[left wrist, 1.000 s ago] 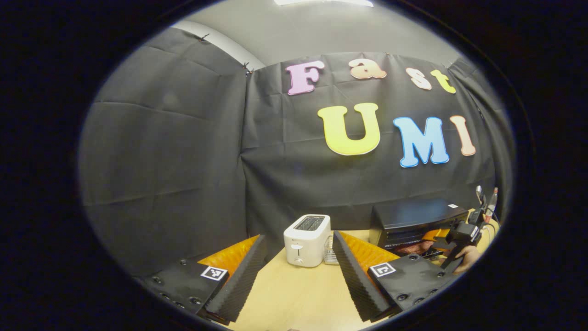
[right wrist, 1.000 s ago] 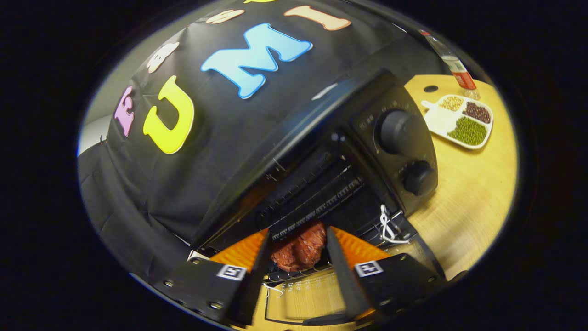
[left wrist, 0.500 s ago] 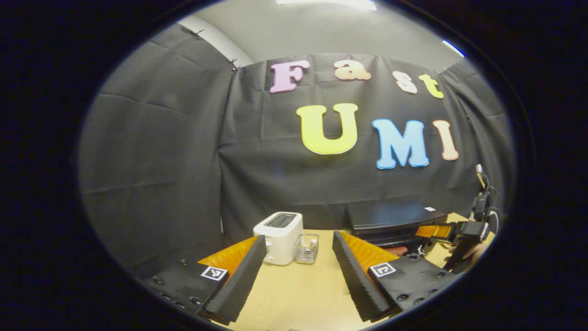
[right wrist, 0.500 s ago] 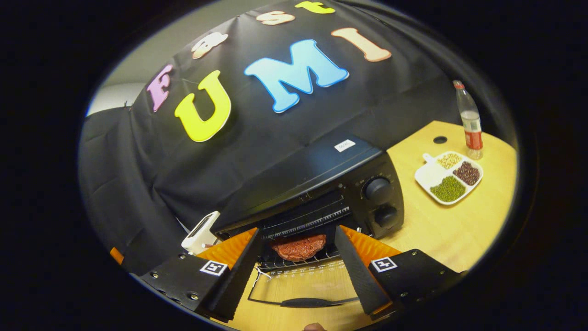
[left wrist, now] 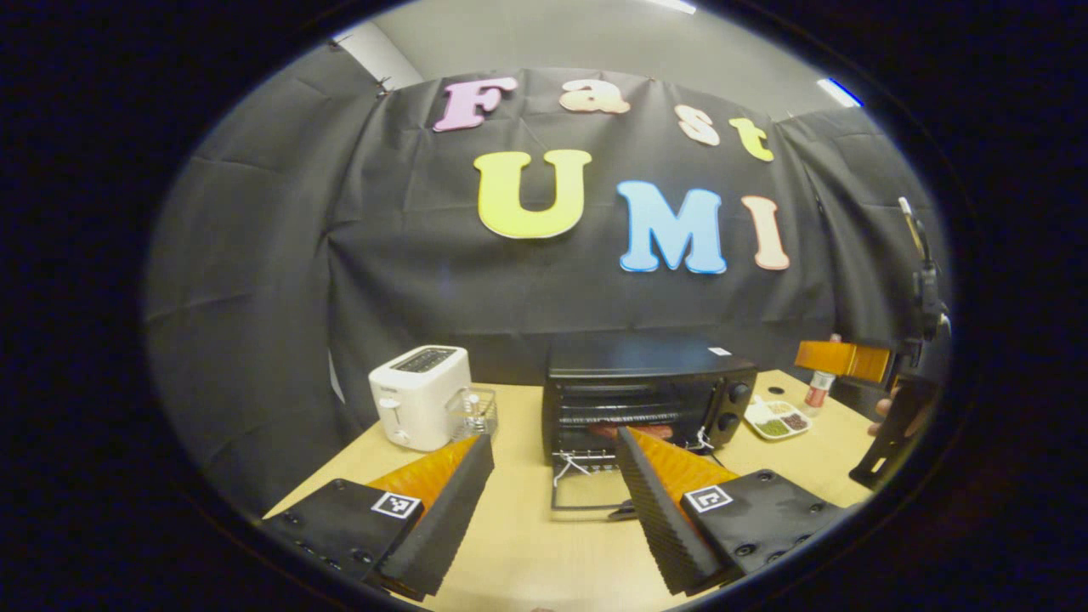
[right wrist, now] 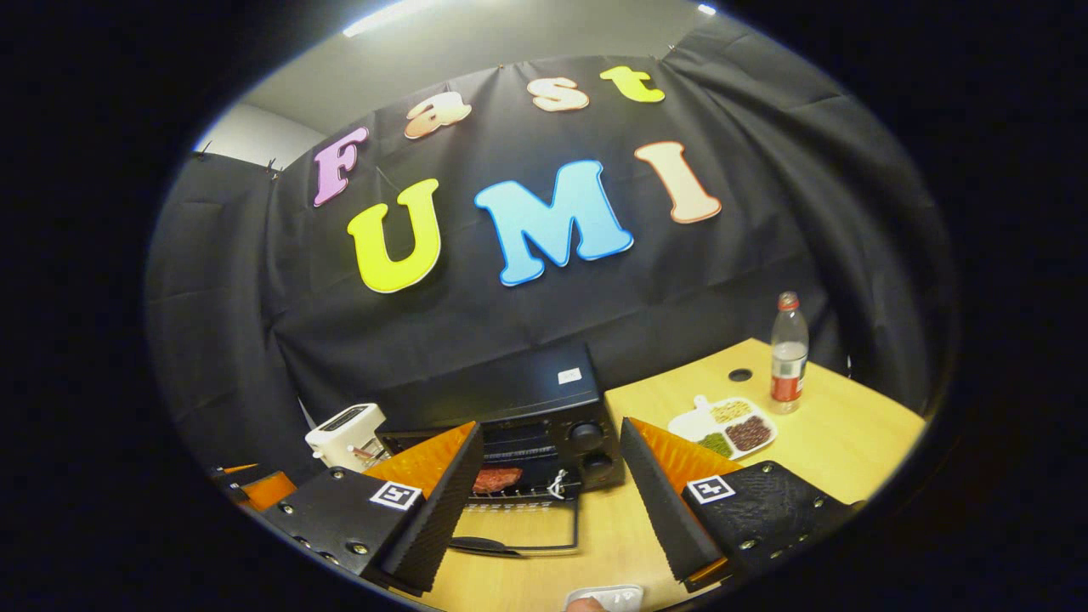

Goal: Open the electric oven with the left hand, put the food in, and close the electric oven.

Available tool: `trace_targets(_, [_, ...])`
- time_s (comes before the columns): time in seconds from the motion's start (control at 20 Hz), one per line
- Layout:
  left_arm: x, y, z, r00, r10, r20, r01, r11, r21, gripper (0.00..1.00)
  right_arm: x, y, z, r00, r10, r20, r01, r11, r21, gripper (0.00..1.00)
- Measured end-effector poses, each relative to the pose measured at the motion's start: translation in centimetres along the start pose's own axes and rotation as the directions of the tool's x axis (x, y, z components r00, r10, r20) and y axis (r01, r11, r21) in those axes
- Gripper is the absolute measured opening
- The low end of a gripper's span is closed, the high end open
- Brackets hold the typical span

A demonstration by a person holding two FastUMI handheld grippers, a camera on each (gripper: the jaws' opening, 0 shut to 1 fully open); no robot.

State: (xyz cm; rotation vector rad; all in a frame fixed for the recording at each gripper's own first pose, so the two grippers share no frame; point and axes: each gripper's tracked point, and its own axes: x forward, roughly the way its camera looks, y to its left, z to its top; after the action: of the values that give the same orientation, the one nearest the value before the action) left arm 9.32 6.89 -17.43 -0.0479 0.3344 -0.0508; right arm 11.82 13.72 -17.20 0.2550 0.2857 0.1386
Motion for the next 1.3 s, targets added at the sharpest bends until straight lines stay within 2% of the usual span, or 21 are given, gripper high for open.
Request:
trace_targets(0.35, [1.9, -5.7, -4.9, 0.986, -0.111, -0.122, 0.108, 0.994, -0.024, 1.0, -5.9, -4.3, 3.3, 0.991, -0.085, 0.104, 0.102, 0.981, -0.164, 0.98])
trace_targets(0.55, [3.3, -8.1, -8.9, 0.965, -0.163, -0.206, 0.163, 0.987, -0.016, 1.0, -8.0, -4.1, 3.2, 0.992, -0.082, 0.1, 0.102, 0.97, -0.222, 0.98])
trace_targets(0.6, [3.6, -8.6, -9.8, 0.958, -0.171, -0.229, 0.172, 0.985, -0.016, 0.97, -8.3, -4.1, 3.2, 0.992, -0.083, 0.098, 0.104, 0.968, -0.228, 0.97])
trace_targets(0.65, [4.0, -9.1, -11.0, 0.949, -0.184, -0.254, 0.186, 0.982, -0.015, 1.0, -8.6, -3.9, 3.2, 0.992, -0.085, 0.096, 0.104, 0.969, -0.225, 0.97])
trace_targets(0.75, [4.9, -10.1, -13.5, 0.927, -0.206, -0.314, 0.211, 0.977, -0.018, 0.97, -9.0, -3.6, 2.8, 0.993, -0.083, 0.081, 0.098, 0.974, -0.203, 0.98])
trace_targets(0.8, [5.4, -10.4, -14.4, 0.917, -0.21, -0.34, 0.215, 0.976, -0.023, 1.0, -9.3, -3.6, 2.6, 0.994, -0.084, 0.069, 0.096, 0.976, -0.194, 0.98])
trace_targets(1.05, [7.1, -10.7, -18.1, 0.888, -0.181, -0.422, 0.194, 0.981, -0.012, 0.98, -10.6, -5.0, 2.4, 0.989, -0.134, 0.065, 0.146, 0.96, -0.239, 0.98])
trace_targets(1.3, [9.4, -11.1, -20.3, 0.874, -0.158, -0.46, 0.172, 0.985, -0.011, 0.97, -11.8, -6.6, 2.6, 0.979, -0.193, 0.067, 0.204, 0.945, -0.256, 0.98])
